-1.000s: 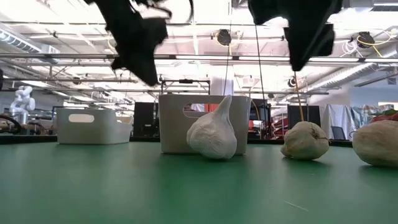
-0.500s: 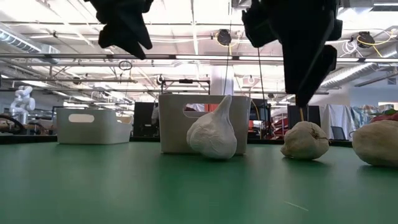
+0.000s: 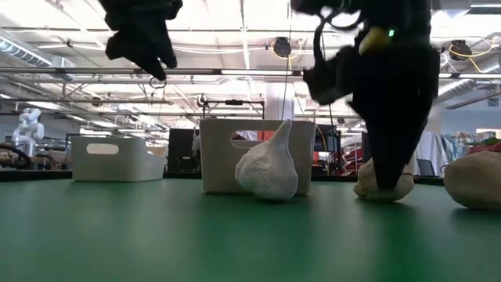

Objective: Sort produce into baskets
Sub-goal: Put the garlic into the gray bin

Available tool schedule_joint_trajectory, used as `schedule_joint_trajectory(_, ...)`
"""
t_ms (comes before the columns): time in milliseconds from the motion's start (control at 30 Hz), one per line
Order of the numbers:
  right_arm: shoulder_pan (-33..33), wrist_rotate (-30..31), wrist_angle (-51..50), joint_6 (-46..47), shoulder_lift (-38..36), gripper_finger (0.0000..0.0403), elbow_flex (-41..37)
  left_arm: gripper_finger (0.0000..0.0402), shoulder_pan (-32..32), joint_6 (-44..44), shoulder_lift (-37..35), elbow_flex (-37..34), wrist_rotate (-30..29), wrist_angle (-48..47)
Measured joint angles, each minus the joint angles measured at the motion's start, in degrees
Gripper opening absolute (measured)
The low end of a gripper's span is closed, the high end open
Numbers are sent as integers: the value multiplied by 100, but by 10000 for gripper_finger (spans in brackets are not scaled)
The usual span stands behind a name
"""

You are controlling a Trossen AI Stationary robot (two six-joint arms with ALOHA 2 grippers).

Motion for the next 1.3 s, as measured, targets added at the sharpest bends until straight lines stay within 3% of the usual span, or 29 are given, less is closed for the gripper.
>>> schedule_joint_trajectory(233, 13, 199, -15, -88, 138, 290, 0, 203, -166, -300, -4, 0, -147, -313)
schedule_joint_trajectory(667, 48, -288, -415, -264, -322, 140, 0, 203, -622, -1136, -761, 0, -915, -1201)
schedule_joint_trajectory(1000, 20, -281, -184, 8, -1661, 146, 2, 203, -935, -1488, -992, 0, -1362, -1490)
schedule_joint_trajectory(1200, -286, 738, 913, -333, -2114, 148, 9, 203, -975, -1487, -988, 0, -1617, -1491)
schedule_joint_trajectory(1300, -600, 898, 1779, -829, -2017, 148, 9, 203, -973, -1466, -988, 0, -1769, -1461)
